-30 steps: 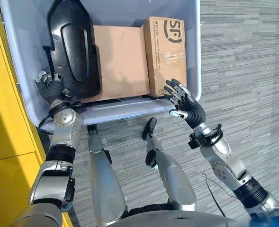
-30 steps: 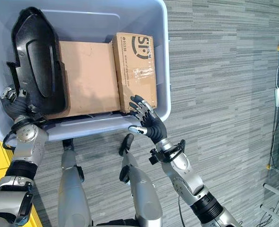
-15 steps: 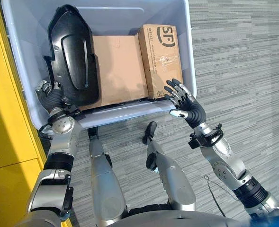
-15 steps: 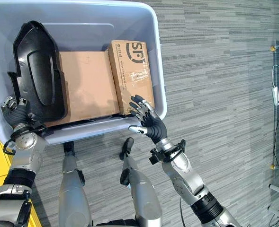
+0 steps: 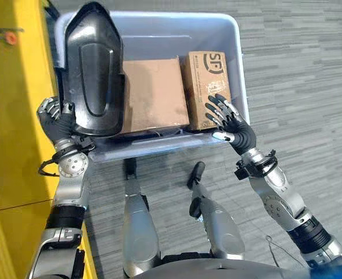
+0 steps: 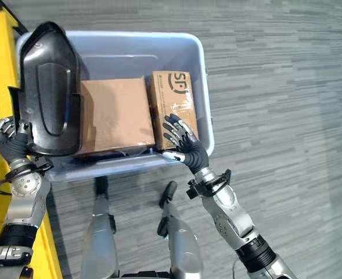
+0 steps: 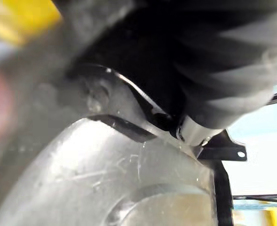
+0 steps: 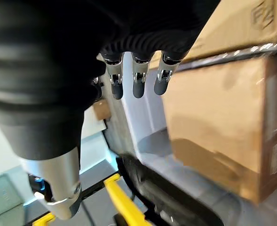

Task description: Move parts from the plastic box to the shelf.

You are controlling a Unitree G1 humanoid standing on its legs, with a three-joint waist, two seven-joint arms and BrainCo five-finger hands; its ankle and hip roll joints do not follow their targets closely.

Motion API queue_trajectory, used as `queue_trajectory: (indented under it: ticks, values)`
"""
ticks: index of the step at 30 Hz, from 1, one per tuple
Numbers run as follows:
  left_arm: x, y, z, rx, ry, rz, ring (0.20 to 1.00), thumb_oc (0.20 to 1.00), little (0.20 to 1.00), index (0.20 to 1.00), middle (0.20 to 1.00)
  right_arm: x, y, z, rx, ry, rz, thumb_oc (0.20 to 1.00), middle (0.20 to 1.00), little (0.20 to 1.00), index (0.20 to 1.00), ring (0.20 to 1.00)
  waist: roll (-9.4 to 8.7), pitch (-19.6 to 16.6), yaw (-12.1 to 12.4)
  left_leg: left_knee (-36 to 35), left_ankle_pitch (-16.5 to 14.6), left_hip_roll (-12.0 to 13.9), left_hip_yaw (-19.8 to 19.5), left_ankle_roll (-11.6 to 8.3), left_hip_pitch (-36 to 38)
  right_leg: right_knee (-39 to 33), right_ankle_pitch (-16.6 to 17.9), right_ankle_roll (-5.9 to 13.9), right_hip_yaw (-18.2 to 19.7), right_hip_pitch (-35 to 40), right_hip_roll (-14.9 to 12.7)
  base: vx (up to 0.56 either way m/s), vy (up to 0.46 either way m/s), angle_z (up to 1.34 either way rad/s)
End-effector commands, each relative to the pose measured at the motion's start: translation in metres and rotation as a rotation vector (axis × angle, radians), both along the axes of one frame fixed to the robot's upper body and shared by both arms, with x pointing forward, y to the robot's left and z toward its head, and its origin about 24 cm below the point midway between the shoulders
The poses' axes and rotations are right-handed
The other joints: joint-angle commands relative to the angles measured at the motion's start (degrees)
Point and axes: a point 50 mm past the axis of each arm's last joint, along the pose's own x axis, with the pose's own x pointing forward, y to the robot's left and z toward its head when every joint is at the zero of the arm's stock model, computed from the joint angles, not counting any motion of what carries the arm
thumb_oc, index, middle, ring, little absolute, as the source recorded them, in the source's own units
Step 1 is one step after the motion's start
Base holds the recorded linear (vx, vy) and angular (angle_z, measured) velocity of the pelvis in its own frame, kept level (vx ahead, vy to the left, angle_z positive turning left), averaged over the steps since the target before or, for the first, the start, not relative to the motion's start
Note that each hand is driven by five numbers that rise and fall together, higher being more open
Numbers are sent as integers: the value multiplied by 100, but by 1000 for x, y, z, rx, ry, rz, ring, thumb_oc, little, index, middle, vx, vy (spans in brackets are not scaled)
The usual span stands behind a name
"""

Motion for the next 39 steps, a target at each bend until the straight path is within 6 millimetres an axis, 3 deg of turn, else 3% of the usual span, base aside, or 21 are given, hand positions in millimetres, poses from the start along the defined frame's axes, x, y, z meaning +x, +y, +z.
queue_trajectory:
  ticks: [1,2,10,11,14,16,18,20,21,22,23,24,25,26,27,30,32,33,35,37,39]
  values:
    - [-8,10,33,133,-135,17,200,200,200,200,200,-7,-1,5,50,-36,23,1000,1000,1000,1000,1000,-186,-632,-43,43,-654,42,200,-17,533,162,4,550,87,122,-609,33,1,11]
    - [-13,7,34,161,-140,-15,200,200,200,200,200,-7,-4,4,46,-31,18,1000,1000,1000,1000,1000,-72,-713,-17,36,-671,15,194,-7,615,186,-30,550,73,195,-649,22,2,12]
    - [-25,-8,15,153,-78,-180,200,200,200,200,200,-9,-13,-4,23,1,-7,1000,1000,1000,1000,1000,296,-979,5,91,-740,-8,160,28,1053,550,-385,501,87,517,-710,38,-30,3]
    - [-30,-13,7,141,-42,-227,200,200,200,200,200,-10,-16,-6,9,5,-12,1000,1000,1000,1000,1000,428,-1025,14,189,-790,62,134,15,1214,808,-625,454,112,620,-680,18,-86,-1]
    - [-32,-15,3,138,-25,-253,200,200,200,200,200,-10,-17,-7,4,7,-13,1000,1000,1000,1000,1000,476,-1046,5,217,-782,104,126,13,1271,900,-707,423,118,650,-659,16,-92,-1]
    - [-40,-20,-15,91,43,-310,200,200,200,200,200,-11,-16,-6,-17,1,5,1000,1000,1000,1000,1000,662,-1085,25,312,-740,322,93,-26,1487,1310,-1072,288,130,747,-515,-20,-252,2]
    - [-48,-28,-32,-18,67,-366,200,200,200,200,200,-8,-10,-2,-33,-19,36,1000,1000,1000,1000,1000,797,-1101,101,355,-521,626,32,-89,1626,1664,-1439,81,119,761,-232,-105,-378,-6]
    - [-53,-39,-46,-111,82,-416,200,200,200,200,200,-2,2,4,-52,-49,84,1000,1000,1000,1000,1000,898,-1081,290,318,159,876,-211,-213,1553,1798,-1627,-95,24,690,87,-185,-416,-12]
    - [-51,-47,-53,-145,106,-460,200,200,200,200,200,0,3,3,-67,-50,86,1000,1000,1000,1000,1000,955,-1102,370,78,741,929,-316,-350,1355,1637,-1653,-170,-190,724,180,-189,-359,1]
    - [-50,-52,-56,-154,120,-493,200,200,200,200,200,-1,0,5,-76,-58,76,1000,1000,1000,1000,1000,950,-1103,410,33,896,829,-233,-332,1154,1442,-1615,-236,-362,791,185,-128,-327,37]
    - [-50,-55,-58,-156,135,-512,200,200,200,200,200,-1,-3,3,-88,-54,69,1000,1000,1000,1000,1000,898,-1127,383,42,781,689,-220,-348,1120,1304,-1676,-216,-412,864,163,-163,-324,117]
    - [-47,-58,-57,-144,139,-547,200,200,200,200,200,0,-7,1,-115,-51,50,1000,1000,1000,1000,1000,798,-1181,440,255,478,407,-288,-261,1155,881,-1455,-230,-537,880,146,-158,-284,173]
    - [-47,-60,-56,-144,137,-557,200,200,200,200,200,-1,-10,0,-122,-45,39,1000,1000,1000,1000,1000,770,-1230,440,545,300,295,-327,-218,1192,691,-1330,-231,-624,917,142,-172,-202,147]
    - [-47,-60,-56,-144,137,-558,200,200,200,200,200,-1,-10,-1,-122,-44,38,1000,1000,1000,1000,1000,773,-1231,432,588,271,294,-345,-215,1171,661,-1316,-227,-638,937,147,-152,-160,91]
    - [-46,-64,-56,-145,138,-586,200,200,200,200,200,-3,-15,-7,-115,-16,15,1000,1000,1000,1000,1000,722,-1376,323,1273,-250,190,-170,-123,1451,435,-1187,-278,-861,988,136,-148,-128,39]
    - [-42,-70,-54,-148,133,-613,200,200,200,200,200,-9,-19,-20,-87,45,-13,1000,1000,1000,1000,1000,738,-1624,80,1703,-566,150,134,-134,2105,272,-1083,-307,-1251,1047,151,-105,-55,122]
    - [-40,-71,-52,-143,126,-617,200,200,200,200,200,-11,-20,-24,-81,65,-18,1000,1000,1000,1000,1000,757,-1679,27,1704,-634,88,134,-139,2287,280,-1049,-307,-1356,1020,145,-104,81,89]
    - [-39,-73,-49,-133,114,-616,200,200,200,200,200,-13,-22,-27,-73,82,-31,1000,1000,1000,1000,1000,832,-1764,-68,1443,-893,-41,132,-108,2557,430,-978,-219,-1552,968,51,-173,196,60]
    - [-37,-76,-47,-133,104,-624,200,200,200,200,200,-13,-24,-26,-54,81,-49,1000,1000,1000,1000,1000,903,-1858,-198,906,-1171,-30,458,-3,2648,616,-901,-122,-1727,920,-138,-139,226,64]
    - [-36,-78,-45,-132,96,-632,200,200,200,200,200,-12,-23,-27,-53,84,-56,1000,1000,1000,1000,1000,930,-1877,-187,755,-1269,-52,497,24,2649,670,-875,-101,-1785,917,-212,-92,163,86]
    - [-37,-76,-42,-100,94,-625,200,200,200,200,200,-10,-18,-27,-36,88,-49,1000,1000,1000,1000,1000,867,-1845,-76,627,-1547,-325,372,236,2510,621,-576,51,-1795,900,-444,-184,291,36]
